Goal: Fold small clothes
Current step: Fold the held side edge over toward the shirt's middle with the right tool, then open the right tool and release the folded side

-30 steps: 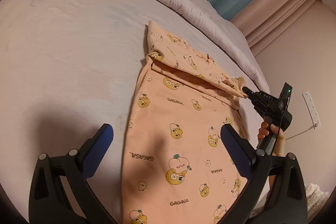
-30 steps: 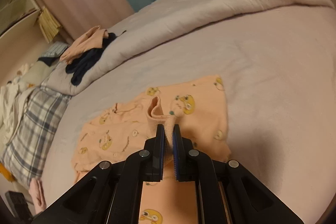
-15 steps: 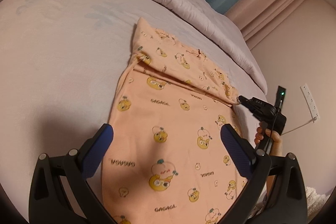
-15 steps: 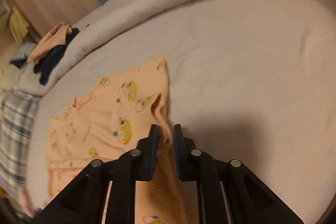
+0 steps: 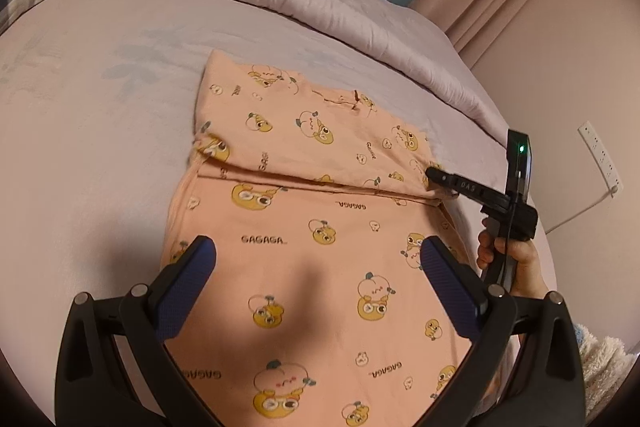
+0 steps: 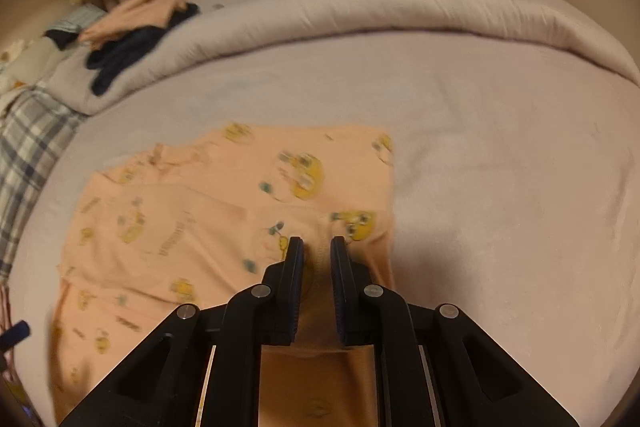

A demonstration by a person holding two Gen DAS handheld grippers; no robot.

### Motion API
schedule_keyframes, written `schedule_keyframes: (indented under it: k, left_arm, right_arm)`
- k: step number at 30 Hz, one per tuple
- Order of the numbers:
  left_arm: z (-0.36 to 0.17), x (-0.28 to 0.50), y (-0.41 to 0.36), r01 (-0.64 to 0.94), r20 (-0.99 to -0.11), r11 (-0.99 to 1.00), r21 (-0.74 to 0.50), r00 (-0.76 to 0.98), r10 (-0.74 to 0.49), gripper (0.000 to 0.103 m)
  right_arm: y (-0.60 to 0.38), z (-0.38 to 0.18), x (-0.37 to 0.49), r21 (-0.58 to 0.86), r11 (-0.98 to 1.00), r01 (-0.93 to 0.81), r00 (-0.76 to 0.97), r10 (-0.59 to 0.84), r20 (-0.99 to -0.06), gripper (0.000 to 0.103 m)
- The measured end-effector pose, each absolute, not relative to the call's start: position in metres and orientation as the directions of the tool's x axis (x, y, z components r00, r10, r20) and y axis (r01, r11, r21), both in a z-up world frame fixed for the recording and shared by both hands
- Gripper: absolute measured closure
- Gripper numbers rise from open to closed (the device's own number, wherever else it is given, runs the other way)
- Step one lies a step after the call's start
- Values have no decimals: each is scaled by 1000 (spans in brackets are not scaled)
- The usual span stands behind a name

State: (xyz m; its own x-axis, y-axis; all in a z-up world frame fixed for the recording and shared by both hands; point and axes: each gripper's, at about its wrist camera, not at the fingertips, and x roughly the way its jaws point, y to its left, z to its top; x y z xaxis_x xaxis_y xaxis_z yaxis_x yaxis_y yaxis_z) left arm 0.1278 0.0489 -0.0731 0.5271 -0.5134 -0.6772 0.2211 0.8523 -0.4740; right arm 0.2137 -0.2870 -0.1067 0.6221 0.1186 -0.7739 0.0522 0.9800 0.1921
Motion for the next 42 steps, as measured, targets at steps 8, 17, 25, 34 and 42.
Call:
schedule_keyframes:
  k: [8,17,25,34,42]
  left_arm:
    - [-73,175,55,222,-653,844,-489,549,-523,1]
    - [-101,250,45,182,-606,756,-628,495,-623,16]
    - [-132,250,72,42,-668,789,-613,507,-545,64]
    - [-129,229,70,66,-710,841,-537,504,-492,61]
    - [-120,205,81,32,-741,867,-498,504,-445,27]
  right_arm:
    - [-315,-102,194,306,945,117,646,162,-746,91]
    - [-293,-94,200,307,951,-41,666,255,-701,91]
    - [-294,-109,198,260,965,-18,635,212,-743,92]
    - [-300,-112,189,261,965,15,623,195,-757,92]
    - [-306,-96,157,266,964,12,621,202,-757,92]
